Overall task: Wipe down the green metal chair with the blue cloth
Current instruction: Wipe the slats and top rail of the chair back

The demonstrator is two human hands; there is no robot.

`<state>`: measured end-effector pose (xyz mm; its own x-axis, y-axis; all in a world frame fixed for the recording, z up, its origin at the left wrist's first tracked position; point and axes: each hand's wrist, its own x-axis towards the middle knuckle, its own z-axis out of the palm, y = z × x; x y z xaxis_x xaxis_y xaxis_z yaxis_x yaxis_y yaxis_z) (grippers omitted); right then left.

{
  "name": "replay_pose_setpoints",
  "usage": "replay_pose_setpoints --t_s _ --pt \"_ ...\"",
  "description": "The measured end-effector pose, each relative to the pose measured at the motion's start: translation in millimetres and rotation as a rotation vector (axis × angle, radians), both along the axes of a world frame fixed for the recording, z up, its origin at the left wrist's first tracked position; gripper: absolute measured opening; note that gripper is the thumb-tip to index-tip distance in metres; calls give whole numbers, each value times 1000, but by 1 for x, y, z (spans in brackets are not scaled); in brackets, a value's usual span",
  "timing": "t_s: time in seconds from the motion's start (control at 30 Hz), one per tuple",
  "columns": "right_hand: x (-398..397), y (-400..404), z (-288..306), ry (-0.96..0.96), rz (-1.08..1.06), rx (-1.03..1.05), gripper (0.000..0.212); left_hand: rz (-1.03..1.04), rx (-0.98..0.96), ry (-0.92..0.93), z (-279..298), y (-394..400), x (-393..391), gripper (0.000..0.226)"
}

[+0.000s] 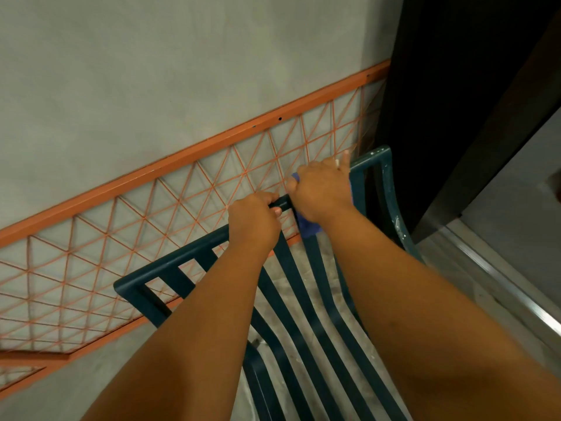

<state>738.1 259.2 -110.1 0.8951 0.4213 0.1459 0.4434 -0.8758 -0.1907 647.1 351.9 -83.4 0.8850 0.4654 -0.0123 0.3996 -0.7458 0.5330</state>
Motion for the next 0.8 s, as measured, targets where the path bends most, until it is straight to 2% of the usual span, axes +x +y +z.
replay_pose_setpoints --t_s 0.03,0.13,0.2,0.27,0.4,0.43,0.53,0.6,0.73,0.8 --pt "-6 6 -3 -19 37 2 43 -13 20 3 0 0 -1 24" --pt "-20 -5 -22 -105 226 175 42 -26 34 4 1 1 -1 20" --pt "-16 -26 -30 -162 331 172 42 -26 6 10 3 1 -1 22" --pt "-4 -37 -30 -152 274 151 42 -36 -8 16 4 1 -1 25" --pt "-5 -12 -20 -67 -32 213 36 -40 15 10 4 1 -2 27" --pt "-12 -7 -22 -82 -19 245 36 -37 18 10 4 1 -3 26" --pt "-28 -20 -39 -156 213 339 38 -34 35 9 3 0 -3 22" --pt "-21 -40 -43 -227 282 273 42 -37 59 2 3 0 -1 21" --pt "2 -49 -32 -234 5 265 35 -9 67 42 2 -3 3 23" --pt "-1 -40 -33 -220 -30 338 33 15 108 76 2 -5 5 24"
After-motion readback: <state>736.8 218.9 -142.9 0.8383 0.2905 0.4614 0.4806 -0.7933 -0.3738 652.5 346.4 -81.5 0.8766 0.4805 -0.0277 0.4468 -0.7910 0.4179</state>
